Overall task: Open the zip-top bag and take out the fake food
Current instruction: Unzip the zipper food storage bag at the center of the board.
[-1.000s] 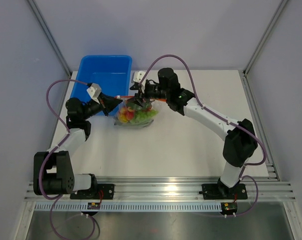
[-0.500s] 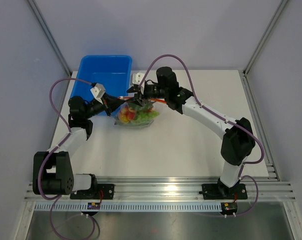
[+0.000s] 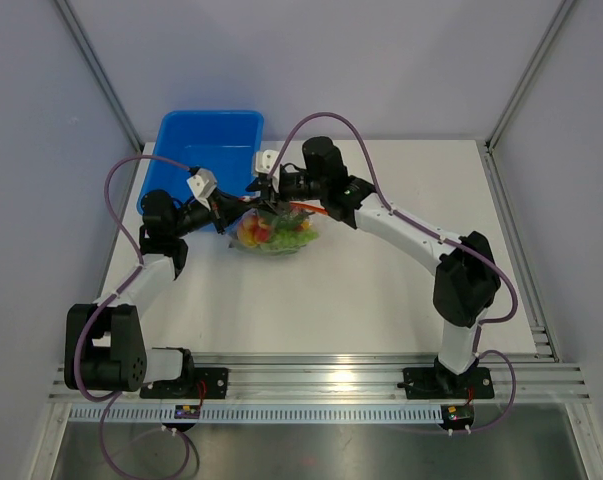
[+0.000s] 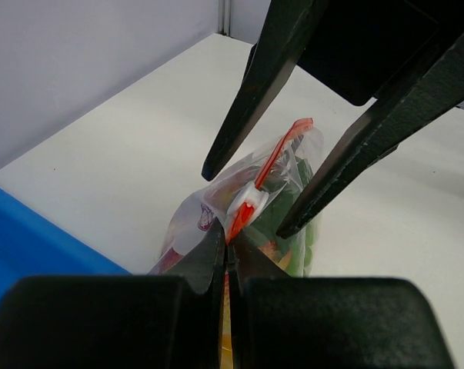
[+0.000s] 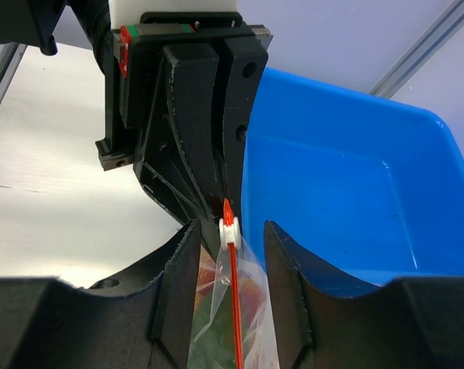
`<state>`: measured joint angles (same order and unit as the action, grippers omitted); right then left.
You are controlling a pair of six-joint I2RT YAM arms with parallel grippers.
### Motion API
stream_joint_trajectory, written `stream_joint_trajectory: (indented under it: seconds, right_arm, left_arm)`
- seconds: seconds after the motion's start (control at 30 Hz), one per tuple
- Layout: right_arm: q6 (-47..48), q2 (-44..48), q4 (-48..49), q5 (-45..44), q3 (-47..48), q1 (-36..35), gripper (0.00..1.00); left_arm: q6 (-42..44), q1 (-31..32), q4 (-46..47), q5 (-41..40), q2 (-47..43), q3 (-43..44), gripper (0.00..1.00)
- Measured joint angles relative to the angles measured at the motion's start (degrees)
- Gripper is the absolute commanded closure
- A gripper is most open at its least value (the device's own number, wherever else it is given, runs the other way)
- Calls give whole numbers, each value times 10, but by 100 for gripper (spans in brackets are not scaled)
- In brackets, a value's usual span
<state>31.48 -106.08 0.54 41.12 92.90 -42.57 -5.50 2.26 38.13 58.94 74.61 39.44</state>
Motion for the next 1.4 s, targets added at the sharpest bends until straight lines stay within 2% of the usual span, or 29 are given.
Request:
stream_joint_trajectory:
  seconds: [0.13, 0.3, 0.43, 0.5, 0.9, 1.4]
  right_arm:
    - [9, -12, -12, -1, 19, -4, 67]
    - [15, -16, -23, -2, 24, -8, 88]
    - [17, -16, -25, -8, 24, -8, 91]
    - [18, -16, -26, -11, 24, -9, 97]
    - [17, -16, -24, -17, 19, -9, 100]
    - [19, -15, -42, -64, 5, -12, 100]
  left_arm:
    - [6, 0, -12, 0, 0, 4, 100]
    - [12, 1, -25, 0, 0, 7, 100]
    - [12, 1, -28, 0, 0, 7, 100]
    - [13, 1, -31, 0, 0, 7, 100]
    - [4, -3, -50, 0, 0, 13, 100]
    - [-65, -41, -21, 6, 22, 14, 100]
